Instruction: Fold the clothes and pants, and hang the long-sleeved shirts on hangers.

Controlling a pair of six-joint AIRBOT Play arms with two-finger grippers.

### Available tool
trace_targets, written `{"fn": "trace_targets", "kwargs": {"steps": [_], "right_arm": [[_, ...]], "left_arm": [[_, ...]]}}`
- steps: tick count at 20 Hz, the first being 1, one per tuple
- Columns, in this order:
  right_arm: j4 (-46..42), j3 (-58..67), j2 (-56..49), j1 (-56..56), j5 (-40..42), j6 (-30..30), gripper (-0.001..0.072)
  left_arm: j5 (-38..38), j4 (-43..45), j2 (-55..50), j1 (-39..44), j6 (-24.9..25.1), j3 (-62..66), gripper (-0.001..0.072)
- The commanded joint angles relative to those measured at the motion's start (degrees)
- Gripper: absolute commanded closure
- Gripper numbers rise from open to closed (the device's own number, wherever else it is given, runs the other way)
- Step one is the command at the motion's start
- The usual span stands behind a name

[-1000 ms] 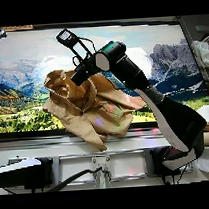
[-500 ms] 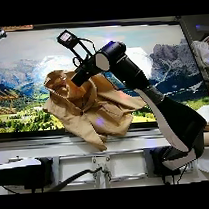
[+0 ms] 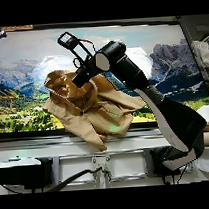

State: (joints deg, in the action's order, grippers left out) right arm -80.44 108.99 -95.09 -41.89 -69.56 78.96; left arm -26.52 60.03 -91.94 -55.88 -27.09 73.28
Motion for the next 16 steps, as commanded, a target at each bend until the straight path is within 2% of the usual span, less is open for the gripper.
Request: {"fn": "trace_targets", "kwargs": {"steps": [1, 8, 9, 10, 13, 14, 16], "right_arm": [[1.2, 0.0, 0.0, -0.1, -0.1, 0.0, 0.0678], [2.3, 0.0, 0.0, -0.1, -0.1, 0.1, 0.0677], [2.3, 0.0, 0.0, -0.1, 0.0, 0.5, 0.0677], [2.3, 0.0, 0.0, -0.1, 0.0, 0.9, 0.0677], [2.3, 0.0, 0.0, -0.1, 0.1, 1.1, 0.0677], [2.3, 0.0, 0.0, -0.1, 0.1, 1.2, 0.0677], [2.3, 0.0, 0.0, -0.1, 0.2, 1.3, 0.0677]], "left_arm": [[-1.1, 0.0, -2.0, -0.1, -1.2, 2.0, 0.0352], [-0.5, 0.0, -5.6, -0.3, -1.2, 4.4, 0.036], [-0.5, 0.0, -6.0, -0.3, -1.2, 4.8, 0.0392], [-0.3, 0.0, -6.3, -0.3, -1.2, 5.0, 0.0467], [1.1, 0.0, -6.6, -0.2, -1.2, 5.6, 0.0485], [1.9, 0.0, -6.7, -0.3, -1.2, 5.8, 0.054], [2.6, -0.1, -6.7, -0.2, -1.2, 5.8, 0.0587]]}}
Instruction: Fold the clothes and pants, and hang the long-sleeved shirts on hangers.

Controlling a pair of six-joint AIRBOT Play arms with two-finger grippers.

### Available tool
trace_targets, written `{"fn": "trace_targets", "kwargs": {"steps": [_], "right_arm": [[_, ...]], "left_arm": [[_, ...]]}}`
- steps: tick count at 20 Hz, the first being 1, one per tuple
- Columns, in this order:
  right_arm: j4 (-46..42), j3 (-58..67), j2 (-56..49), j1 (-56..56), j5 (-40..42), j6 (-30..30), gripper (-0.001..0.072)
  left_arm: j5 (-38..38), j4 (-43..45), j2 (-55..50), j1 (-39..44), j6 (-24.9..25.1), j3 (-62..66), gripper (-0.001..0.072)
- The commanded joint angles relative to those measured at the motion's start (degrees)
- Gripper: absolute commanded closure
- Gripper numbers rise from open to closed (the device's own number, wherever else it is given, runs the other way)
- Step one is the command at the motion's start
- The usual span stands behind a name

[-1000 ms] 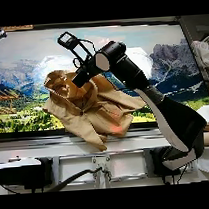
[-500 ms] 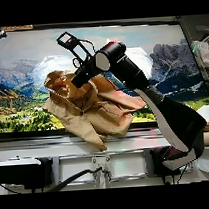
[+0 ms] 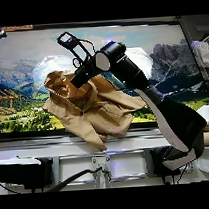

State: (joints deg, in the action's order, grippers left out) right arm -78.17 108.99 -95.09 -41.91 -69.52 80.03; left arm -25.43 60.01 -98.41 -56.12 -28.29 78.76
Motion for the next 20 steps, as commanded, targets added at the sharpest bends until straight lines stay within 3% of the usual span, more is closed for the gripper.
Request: {"fn": "trace_targets", "kwargs": {"steps": [1, 12, 20], "right_arm": [[0.0, 0.0, 0.0, 0.0, 0.1, 0.3, 0.0677], [0.0, 0.0, 0.0, 0.0, 0.2, 0.4, 0.0677], [0.0, 0.0, 0.0, 0.0, 0.1, 0.2, 0.0677]], "left_arm": [[1.9, 0.0, -0.2, 0.0, 0.0, 0.4, 0.0588], [0.8, -0.9, -0.2, 1.0, 0.0, 0.4, 0.0693], [0.9, -2.1, 1.7, 3.6, 2.1, 0.4, 0.0694]]}}
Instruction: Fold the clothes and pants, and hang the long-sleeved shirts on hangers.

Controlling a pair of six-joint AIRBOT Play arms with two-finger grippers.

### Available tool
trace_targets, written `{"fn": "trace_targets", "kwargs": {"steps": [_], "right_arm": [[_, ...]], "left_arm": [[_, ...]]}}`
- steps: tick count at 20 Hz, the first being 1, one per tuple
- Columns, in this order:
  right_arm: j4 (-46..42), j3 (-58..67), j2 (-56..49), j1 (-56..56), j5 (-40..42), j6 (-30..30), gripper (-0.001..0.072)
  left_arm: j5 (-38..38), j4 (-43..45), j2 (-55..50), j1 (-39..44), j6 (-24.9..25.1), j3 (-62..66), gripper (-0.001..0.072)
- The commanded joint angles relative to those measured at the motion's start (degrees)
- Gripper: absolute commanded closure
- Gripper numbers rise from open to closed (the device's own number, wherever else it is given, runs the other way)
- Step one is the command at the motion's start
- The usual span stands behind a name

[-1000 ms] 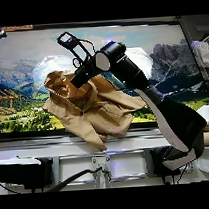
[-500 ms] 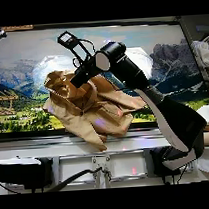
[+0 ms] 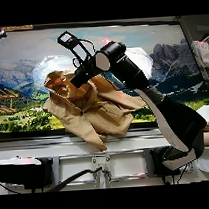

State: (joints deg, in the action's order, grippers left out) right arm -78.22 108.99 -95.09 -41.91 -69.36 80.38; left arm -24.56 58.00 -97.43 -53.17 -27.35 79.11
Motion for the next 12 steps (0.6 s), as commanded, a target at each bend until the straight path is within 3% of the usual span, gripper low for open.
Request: {"fn": "trace_targets", "kwargs": {"steps": [1, 9, 12], "right_arm": [[0.0, 0.0, 0.0, 0.0, 0.0, -0.2, 0.0677], [0.4, 0.0, 0.0, -0.1, 0.0, -0.4, 0.0677], [0.3, 0.0, 0.0, 0.0, 0.0, -0.6, 0.0677]], "left_arm": [[0.0, -0.1, 1.3, 0.7, 1.3, 0.0, 0.0694], [0.7, 0.7, 10.2, 1.9, 1.2, 0.0, 0.0694], [1.5, -3.4, 15.6, 3.3, 1.2, 0.0, 0.0695]]}}
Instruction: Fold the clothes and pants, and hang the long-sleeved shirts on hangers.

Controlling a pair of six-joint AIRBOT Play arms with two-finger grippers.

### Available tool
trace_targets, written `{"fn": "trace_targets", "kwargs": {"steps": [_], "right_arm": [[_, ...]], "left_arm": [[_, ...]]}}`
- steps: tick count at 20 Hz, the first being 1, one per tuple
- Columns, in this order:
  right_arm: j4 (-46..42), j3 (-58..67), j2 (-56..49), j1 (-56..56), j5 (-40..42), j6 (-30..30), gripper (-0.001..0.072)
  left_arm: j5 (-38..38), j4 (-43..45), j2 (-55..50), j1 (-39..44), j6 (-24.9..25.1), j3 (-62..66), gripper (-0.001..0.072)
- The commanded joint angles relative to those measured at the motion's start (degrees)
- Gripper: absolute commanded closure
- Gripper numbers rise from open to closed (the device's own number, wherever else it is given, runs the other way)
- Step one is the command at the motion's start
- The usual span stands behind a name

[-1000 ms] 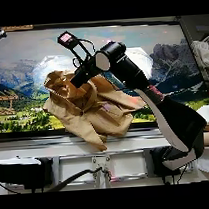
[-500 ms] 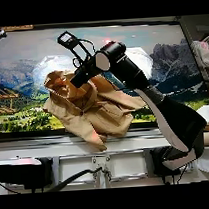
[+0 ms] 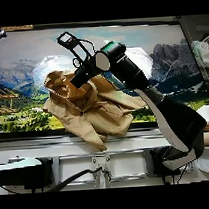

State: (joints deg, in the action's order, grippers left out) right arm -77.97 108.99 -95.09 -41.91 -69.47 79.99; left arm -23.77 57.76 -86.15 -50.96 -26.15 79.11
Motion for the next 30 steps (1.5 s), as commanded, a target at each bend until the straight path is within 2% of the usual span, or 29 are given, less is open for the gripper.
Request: {"fn": "trace_targets", "kwargs": {"steps": [1, 5, 7, 8, 10, 11, 12, 14, 16, 21, 23, 27, 30], "right_arm": [[0.0, 0.0, -0.1, 0.0, 0.6, -0.2, 0.0677], [-0.5, 0.0, -0.1, 0.0, 4.3, -0.2, 0.0677], [-0.9, 0.0, 0.0, 0.0, 5.4, -0.1, 0.0677], [-2.0, 0.0, 0.1, 0.0, 5.7, -0.1, 0.0677], [-4.6, 0.1, 0.6, 0.1, 6.2, 0.6, 0.0677], [-5.8, 0.0, 1.1, 0.5, 6.8, 2.0, 0.0677], [-6.1, 0.1, 2.0, 1.0, 7.5, 3.2, 0.0677], [-6.1, 0.0, 4.5, 2.4, 7.6, 3.5, 0.0677], [-6.0, 0.0, 7.1, 4.1, 7.7, 3.5, 0.0677], [-6.3, 0.0, 10.1, 5.8, 5.4, 2.9, 0.068], [-6.2, 0.0, 9.9, 5.8, 3.7, 2.9, 0.068], [-5.4, 0.0, 10.1, 5.8, 2.5, 2.9, 0.068], [-4.2, 0.0, 10.2, 5.8, 1.5, 2.9, 0.068]], "left_arm": [[0.1, -7.0, 6.4, 1.5, -1.2, 0.0, 0.0695], [-1.2, -17.5, 17.5, 6.6, -8.6, 0.0, 0.0695], [-3.2, -21.3, 24.3, 10.2, -14.9, 0.0, 0.0695], [-5.8, -22.7, 27.4, 12.0, -20.5, 0.0, 0.0696], [-15.0, -22.9, 32.7, 15.7, -35.8, -0.2, 0.0695], [-20.7, -22.9, 34.9, 17.6, -41.3, -0.9, 0.0695], [-26.4, -22.9, 37.0, 19.3, -44.2, -1.9, 0.0695], [-39.3, -22.8, 41.0, 22.5, -45.0, -5.2, 0.0695], [-49.2, -22.7, 45.7, 25.2, -43.0, -10.3, 0.0696], [-49.4, -23.0, 61.9, 27.7, -42.3, -26.1, 0.0696], [-49.4, -24.6, 67.1, 29.5, -40.5, -29.4, 0.0696], [-50.9, -25.3, 69.7, 31.1, -40.4, -30.4, 0.0695], [-50.5, -28.5, 67.7, 32.3, -36.4, -30.6, 0.0695]]}}
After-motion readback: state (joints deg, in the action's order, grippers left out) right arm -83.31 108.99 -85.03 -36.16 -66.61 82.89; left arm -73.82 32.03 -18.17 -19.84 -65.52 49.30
